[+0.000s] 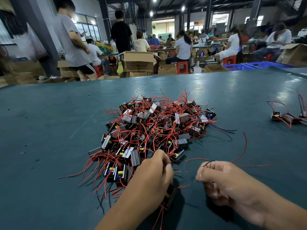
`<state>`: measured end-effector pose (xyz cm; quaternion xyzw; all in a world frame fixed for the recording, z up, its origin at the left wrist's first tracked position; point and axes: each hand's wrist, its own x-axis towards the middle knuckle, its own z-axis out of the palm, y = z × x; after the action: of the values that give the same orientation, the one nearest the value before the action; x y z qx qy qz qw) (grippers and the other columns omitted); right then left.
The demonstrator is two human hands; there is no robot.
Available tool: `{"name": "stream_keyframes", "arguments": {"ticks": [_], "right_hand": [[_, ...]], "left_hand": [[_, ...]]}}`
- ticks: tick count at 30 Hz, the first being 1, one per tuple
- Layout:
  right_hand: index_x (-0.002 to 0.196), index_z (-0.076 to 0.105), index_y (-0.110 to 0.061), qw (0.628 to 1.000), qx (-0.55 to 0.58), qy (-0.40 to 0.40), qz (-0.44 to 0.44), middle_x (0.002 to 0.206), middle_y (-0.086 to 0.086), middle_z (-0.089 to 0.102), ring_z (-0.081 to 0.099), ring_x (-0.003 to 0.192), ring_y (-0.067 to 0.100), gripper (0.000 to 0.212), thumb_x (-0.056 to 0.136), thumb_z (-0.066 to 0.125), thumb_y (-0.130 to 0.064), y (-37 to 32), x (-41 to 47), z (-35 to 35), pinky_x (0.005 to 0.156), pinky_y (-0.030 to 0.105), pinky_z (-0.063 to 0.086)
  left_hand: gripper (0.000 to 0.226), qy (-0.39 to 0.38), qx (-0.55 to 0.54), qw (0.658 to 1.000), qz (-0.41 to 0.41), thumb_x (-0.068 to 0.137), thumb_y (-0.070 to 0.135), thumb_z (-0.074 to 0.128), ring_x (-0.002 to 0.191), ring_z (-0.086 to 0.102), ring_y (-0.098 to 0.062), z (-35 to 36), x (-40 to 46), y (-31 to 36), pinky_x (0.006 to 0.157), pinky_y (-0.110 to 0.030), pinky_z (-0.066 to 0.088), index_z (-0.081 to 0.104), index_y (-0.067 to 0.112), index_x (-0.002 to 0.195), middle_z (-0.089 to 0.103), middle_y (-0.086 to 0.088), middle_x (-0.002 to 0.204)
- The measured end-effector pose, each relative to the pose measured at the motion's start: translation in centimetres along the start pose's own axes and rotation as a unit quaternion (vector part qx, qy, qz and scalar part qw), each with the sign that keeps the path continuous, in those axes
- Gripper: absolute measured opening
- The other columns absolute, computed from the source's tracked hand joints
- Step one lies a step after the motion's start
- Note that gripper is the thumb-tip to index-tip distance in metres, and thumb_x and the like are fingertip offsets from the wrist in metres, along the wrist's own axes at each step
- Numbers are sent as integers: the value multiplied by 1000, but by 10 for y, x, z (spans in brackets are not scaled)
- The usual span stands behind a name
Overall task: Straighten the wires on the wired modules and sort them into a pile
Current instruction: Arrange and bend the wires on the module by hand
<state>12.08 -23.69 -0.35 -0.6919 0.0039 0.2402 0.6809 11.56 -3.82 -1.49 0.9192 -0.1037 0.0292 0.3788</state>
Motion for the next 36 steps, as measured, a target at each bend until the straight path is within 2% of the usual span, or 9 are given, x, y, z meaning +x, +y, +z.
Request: {"name": "stream_keyframes", "arguments": {"ticks": [6,10,12,15,19,23,28,33,36], "right_hand": [[63,56,-18,999,-19,-39,-2,55,2,43,36,43,13,18,59,73,-21,0,-1,1,43,21,22],[62,58,-20,999,-24,-41,-2,55,1,43,37,44,13,15,62,73,-19,-1,-2,1,42,19,25],[63,57,-20,999,-26,-37,-4,56,1,42,37,44,13,19,68,75,-14,-1,-2,0,41,20,25],[62,58,-20,999,-21,-23,-4,57,1,43,38,45,12,21,77,69,-10,-1,-1,0,41,19,26],[64,56,-19,1000,-12,-19,-9,57,0,43,37,45,12,21,79,66,-9,-3,-1,-1,42,19,23],[65,64,-17,1000,-13,-8,-10,57,0,46,38,46,11,17,82,65,-13,-3,0,-2,41,19,25],[72,74,-16,998,-57,-8,-37,60,0,55,43,48,9,24,89,59,-23,-3,2,-8,41,19,29],[92,77,-17,983,-157,-50,-74,74,5,69,53,54,12,27,98,55,-33,-13,-3,-28,46,21,35],[84,76,-19,973,-195,24,-121,64,4,67,51,49,14,28,98,56,-32,-21,-3,-43,44,19,37]], "left_hand": [[17,-3,25,1000,-4,102,16,42,49,39,-10,1,1,-2,51,-37,38,50,29,94,60,-4,70],[28,3,48,999,6,103,13,42,45,44,-9,2,1,-3,45,-19,33,66,23,114,50,6,60],[34,7,49,999,6,102,12,44,50,50,-6,1,1,-2,45,-14,34,66,23,125,47,11,59],[41,5,36,999,5,100,13,45,42,46,-5,-2,0,-2,44,-15,33,60,29,135,55,6,61],[41,-8,24,1000,11,98,11,48,46,48,-11,-4,1,-5,53,-35,49,58,33,131,64,-3,69],[50,-2,23,999,28,96,10,51,48,47,-8,-5,2,-7,53,-26,47,45,39,137,62,-2,70],[38,4,17,1000,1,100,15,49,52,50,-8,-4,3,-10,61,-41,54,53,22,137,64,-4,72],[30,0,22,1000,7,100,17,49,51,50,-4,-5,4,-11,49,-24,44,56,25,127,63,1,73],[22,-21,27,999,12,101,16,47,49,43,-4,-9,4,-11,46,-17,36,55,26,119,62,-3,75]]}}
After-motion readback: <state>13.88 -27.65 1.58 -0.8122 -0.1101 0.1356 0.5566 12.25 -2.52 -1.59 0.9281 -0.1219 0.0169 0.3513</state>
